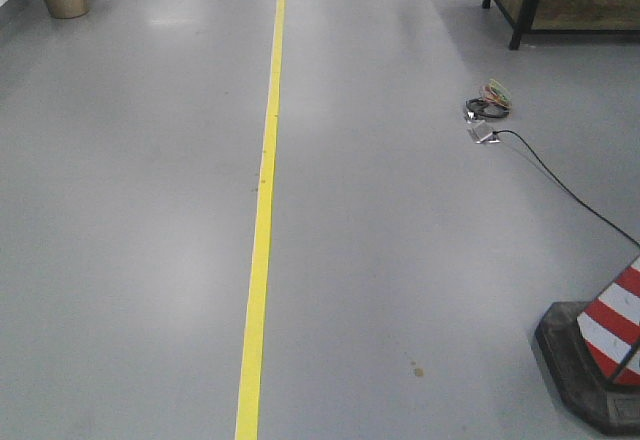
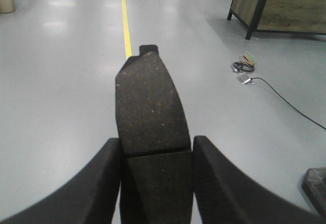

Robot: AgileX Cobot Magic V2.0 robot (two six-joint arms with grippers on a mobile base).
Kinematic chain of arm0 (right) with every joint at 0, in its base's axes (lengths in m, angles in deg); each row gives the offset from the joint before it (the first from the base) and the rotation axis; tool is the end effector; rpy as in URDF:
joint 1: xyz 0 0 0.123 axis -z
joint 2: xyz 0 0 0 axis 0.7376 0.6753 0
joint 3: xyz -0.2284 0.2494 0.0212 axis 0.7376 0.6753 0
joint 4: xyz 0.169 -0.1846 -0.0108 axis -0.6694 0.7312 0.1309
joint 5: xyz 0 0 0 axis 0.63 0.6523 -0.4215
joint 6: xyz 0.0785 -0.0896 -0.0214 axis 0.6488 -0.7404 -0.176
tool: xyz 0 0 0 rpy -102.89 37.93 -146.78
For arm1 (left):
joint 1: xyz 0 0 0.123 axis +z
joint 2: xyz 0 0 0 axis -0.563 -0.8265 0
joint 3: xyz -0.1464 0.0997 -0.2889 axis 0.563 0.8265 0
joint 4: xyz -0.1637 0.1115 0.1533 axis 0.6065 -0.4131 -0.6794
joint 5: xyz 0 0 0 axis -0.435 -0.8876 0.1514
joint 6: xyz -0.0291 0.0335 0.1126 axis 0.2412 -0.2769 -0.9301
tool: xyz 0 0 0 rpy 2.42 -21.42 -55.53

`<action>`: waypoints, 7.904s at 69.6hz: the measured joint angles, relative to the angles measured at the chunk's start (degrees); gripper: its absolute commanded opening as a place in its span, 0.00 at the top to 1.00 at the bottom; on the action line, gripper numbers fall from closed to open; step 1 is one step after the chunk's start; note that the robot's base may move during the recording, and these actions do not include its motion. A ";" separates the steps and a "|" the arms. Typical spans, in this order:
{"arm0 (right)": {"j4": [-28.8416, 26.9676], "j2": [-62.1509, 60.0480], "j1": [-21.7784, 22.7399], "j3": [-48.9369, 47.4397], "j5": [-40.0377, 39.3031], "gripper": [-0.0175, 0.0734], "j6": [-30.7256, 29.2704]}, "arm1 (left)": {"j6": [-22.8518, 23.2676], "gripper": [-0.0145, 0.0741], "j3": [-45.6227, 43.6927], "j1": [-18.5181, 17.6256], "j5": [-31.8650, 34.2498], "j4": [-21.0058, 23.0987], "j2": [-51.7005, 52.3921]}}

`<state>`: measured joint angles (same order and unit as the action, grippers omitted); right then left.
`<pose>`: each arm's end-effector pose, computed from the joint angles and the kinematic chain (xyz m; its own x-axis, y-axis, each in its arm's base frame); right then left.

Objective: Move and align brake pads A on conveyor

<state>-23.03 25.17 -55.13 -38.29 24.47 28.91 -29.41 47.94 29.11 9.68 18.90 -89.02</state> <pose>0.0612 0.0061 0.2874 -0.3692 -0.0315 -0.9288 -0.1101 0.9939 0.0100 0.0726 -0.0109 0.2833 -0.3012 -0.1083 -0.9474 0.0841 0.9866 -0.1396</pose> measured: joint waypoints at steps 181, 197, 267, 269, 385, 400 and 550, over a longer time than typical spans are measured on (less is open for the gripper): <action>0.00 0.00 0.00 0.00 0.00 0.81 0.00 | 0.00 0.84 0.00 0.00 0.00 0.00 0.00; 0.00 0.00 0.00 0.00 0.00 0.81 0.00 | 0.00 0.84 0.00 0.00 0.00 0.00 0.00; 0.00 0.00 0.00 0.00 0.00 0.81 0.00 | 0.00 0.84 0.00 0.00 0.00 0.00 0.00; 0.00 0.00 0.00 0.00 0.00 0.81 0.00 | 0.00 0.84 0.00 0.00 0.00 0.00 0.00; 0.00 0.00 0.00 0.00 0.00 0.81 0.00 | 0.00 0.84 0.00 0.00 0.00 0.00 0.00; 0.00 0.00 0.00 0.00 0.00 0.81 0.00 | 0.00 0.84 0.00 0.00 0.00 0.00 0.00; 0.00 0.00 0.00 0.00 0.00 0.81 0.00 | -1.08 0.32 -46.44 0.00 -17.00 1.47 -83.81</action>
<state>-23.02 25.17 -55.13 -38.29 24.47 28.91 -30.49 1.51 29.11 -7.32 20.36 -172.83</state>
